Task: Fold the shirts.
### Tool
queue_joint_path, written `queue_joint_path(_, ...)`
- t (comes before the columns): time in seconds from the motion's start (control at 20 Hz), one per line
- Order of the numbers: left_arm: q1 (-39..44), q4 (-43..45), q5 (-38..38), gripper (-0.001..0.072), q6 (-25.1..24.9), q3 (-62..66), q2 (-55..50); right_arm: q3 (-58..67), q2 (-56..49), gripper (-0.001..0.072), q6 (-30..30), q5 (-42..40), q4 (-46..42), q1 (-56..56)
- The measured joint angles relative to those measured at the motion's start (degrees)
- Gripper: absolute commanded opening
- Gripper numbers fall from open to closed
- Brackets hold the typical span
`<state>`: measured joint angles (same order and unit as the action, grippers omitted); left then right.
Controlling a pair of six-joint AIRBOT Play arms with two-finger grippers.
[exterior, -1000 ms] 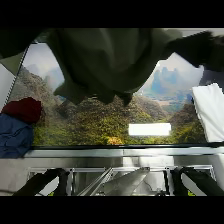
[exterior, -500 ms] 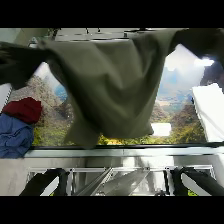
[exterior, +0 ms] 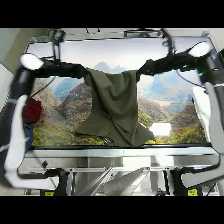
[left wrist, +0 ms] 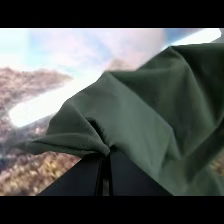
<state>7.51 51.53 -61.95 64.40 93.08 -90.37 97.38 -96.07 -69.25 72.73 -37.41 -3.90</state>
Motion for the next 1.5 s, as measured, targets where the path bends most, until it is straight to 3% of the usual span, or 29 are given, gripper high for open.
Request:
queue_joint_path(0.1, -0.2, -0.1, -1.4, 0.0651, -0.4, 5.4, -8.0, 0.0, -4.8, 0.0022, -0.9, -2.3, -1.2, -0.2)
queue_joint_path(0.15, -0.5, -0.1, -2.6, 0.0720, -0.4, 7.9, -11.0, 0.0, -6.8, 0.0022, -1.1, -3.3, -1.8, -0.2)
queue_joint_path(0.3, -2.4, -0.1, -8.3, 0.0720, 1.7, 15.0, -16.9, 0.0, -10.0, 0.0022, -1.7, -5.8, -4.4, 0.1)
queue_joint_path(0.5, -6.4, -0.1, -19.6, 0.0720, 8.5, 17.8, -17.5, 0.0, -11.4, 0.0022, -2.4, -6.7, -7.5, 2.8)
queue_joint_path(0.65, -7.6, -0.2, -27.7, 0.0720, 12.2, 8.5, -12.9, 0.0, -11.7, 0.0022, -3.0, -5.4, -8.5, 5.8)
queue_joint_path(0.8, -7.3, -0.1, -29.6, 0.0717, 13.2, -8.0, -5.0, 0.0, -11.8, 0.0021, -3.2, -3.1, -9.9, 8.5)
queue_joint_path(1.2, -2.2, -0.3, -20.4, 0.0703, 16.2, -46.3, 18.4, 0.0, -11.9, 0.0022, -3.6, 1.0, -14.3, 11.4)
queue_joint_path(1.5, 5.0, -3.4, 2.1, 0.0697, 19.1, -59.9, 24.1, 0.0, -11.9, 0.0022, -3.6, 2.1, -15.1, 11.6)
